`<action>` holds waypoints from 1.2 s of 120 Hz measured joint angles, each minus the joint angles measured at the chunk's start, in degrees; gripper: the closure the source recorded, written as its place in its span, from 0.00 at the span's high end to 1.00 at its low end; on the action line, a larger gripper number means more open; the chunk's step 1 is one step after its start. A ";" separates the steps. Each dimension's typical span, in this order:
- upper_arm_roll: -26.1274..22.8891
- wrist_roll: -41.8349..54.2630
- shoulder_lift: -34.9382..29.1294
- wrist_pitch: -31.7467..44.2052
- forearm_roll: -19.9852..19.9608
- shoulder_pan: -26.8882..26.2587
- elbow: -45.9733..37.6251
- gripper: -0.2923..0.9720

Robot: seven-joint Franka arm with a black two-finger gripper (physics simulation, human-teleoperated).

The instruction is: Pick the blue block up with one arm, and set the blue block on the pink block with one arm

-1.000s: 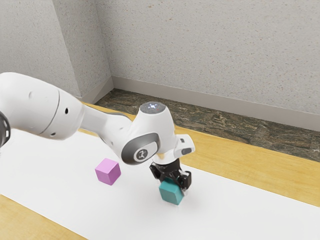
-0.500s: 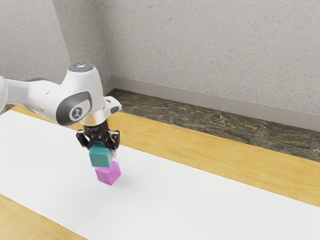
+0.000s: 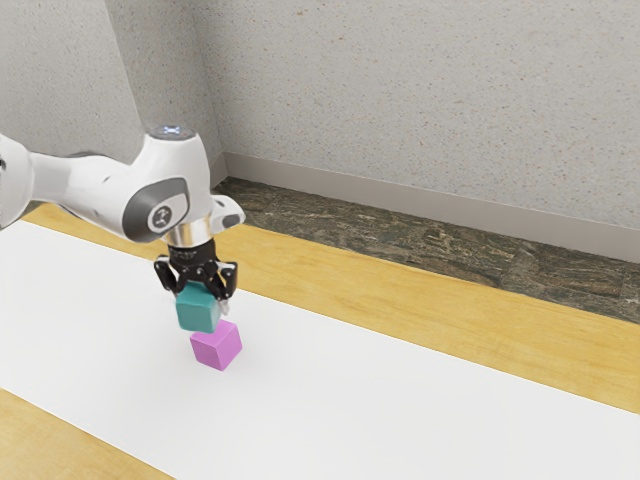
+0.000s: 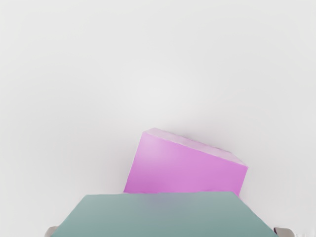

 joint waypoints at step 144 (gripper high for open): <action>-3.05 7.01 4.71 2.21 2.38 2.92 2.36 0.49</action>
